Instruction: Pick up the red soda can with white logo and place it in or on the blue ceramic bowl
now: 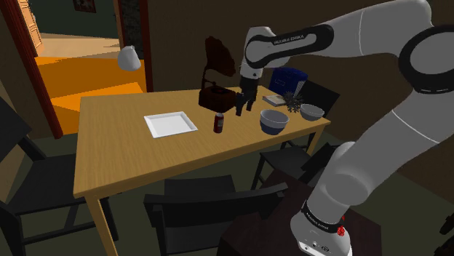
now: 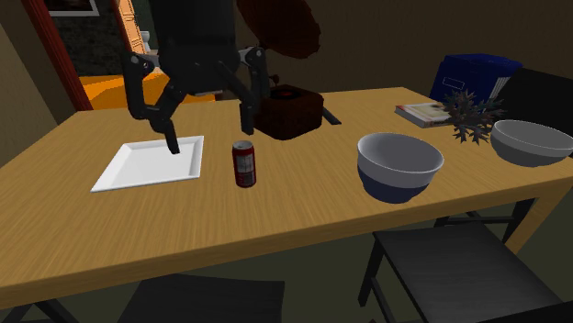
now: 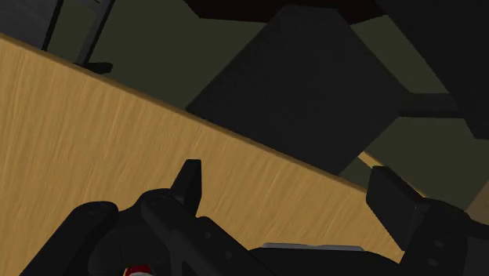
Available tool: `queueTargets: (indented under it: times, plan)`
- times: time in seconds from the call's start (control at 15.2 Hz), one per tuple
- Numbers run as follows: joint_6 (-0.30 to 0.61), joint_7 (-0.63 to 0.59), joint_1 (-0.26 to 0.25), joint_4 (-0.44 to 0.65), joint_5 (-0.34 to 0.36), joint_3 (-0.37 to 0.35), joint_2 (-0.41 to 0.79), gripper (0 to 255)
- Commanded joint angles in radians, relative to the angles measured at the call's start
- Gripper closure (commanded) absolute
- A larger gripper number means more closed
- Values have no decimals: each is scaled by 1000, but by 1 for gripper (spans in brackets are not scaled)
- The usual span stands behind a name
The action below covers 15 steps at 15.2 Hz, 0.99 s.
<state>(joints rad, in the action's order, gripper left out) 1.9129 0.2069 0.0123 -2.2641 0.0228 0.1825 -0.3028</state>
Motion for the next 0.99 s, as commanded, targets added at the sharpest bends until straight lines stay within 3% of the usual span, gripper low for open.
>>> queueTargets:
  times: [0.0,0.46,0.92]
  plan:
    - [45,27,3,39,-7,17,81,0]
    - [134,114,20,222,-62,55,347,0]
    - [160,192,63,472,-133,62,622,0]
